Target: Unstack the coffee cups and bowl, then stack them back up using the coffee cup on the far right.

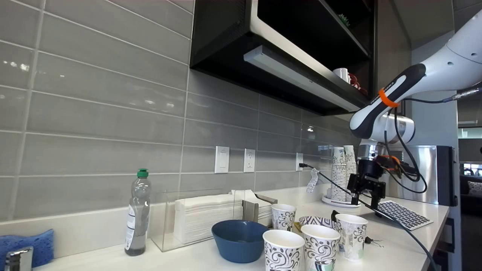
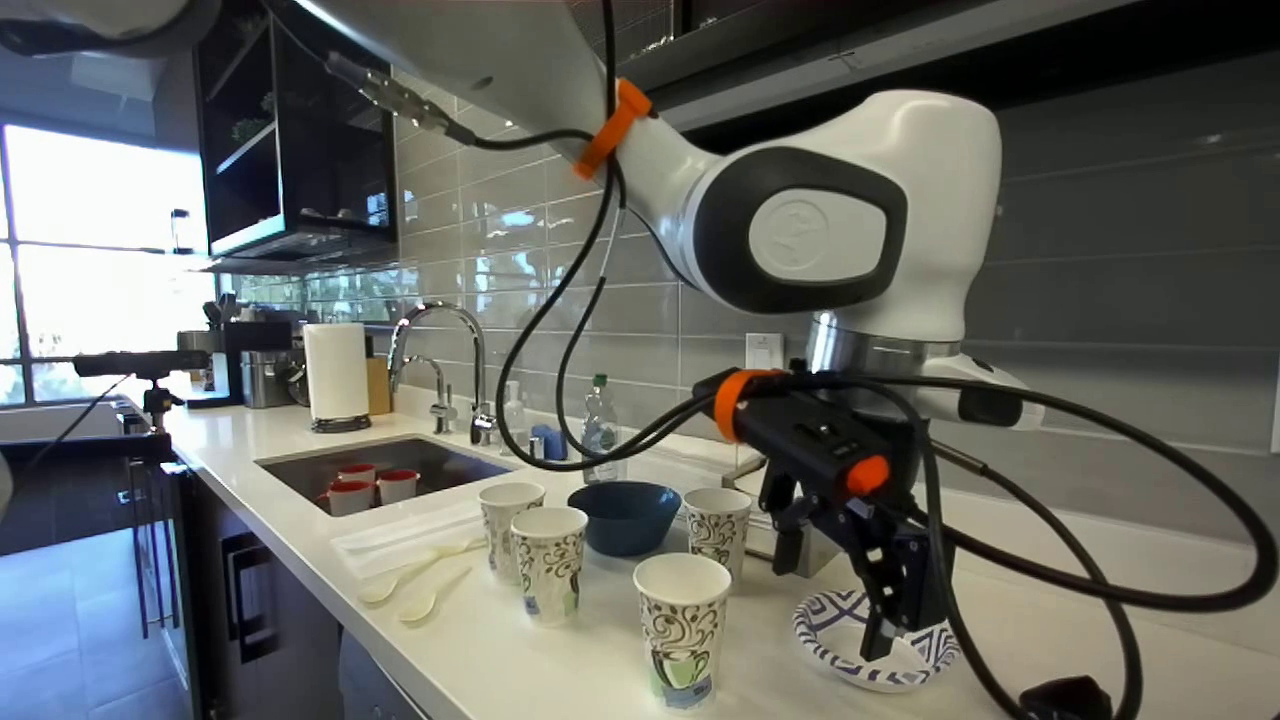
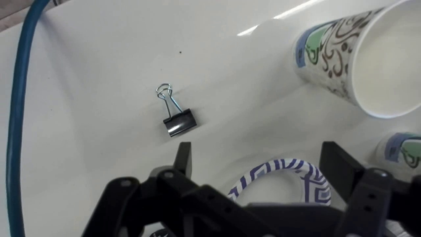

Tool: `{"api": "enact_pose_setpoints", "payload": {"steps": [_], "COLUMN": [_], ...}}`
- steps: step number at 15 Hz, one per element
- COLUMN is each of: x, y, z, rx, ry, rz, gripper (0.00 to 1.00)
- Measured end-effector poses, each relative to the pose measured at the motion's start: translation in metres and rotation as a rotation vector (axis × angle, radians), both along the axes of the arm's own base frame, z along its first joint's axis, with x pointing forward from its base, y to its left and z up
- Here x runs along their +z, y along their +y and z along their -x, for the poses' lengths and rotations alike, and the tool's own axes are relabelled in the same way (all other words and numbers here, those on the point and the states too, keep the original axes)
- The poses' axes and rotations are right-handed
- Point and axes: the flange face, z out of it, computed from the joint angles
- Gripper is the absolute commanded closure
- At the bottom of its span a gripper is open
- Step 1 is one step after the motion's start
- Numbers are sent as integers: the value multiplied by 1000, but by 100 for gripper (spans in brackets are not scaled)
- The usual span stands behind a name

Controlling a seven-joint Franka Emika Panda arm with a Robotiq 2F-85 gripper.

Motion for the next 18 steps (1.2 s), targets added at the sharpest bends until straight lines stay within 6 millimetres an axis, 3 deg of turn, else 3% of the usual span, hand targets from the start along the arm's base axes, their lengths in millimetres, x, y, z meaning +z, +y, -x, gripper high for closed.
{"api": "enact_pose_setpoints", "payload": {"steps": [6, 13, 18], "x": [2, -1, -17], "y": [26, 26, 52], "z": [12, 12, 13], "rx": [107, 107, 178], "ry": [49, 54, 117], "rz": [23, 20, 14], "gripper": [0, 0, 0]}}
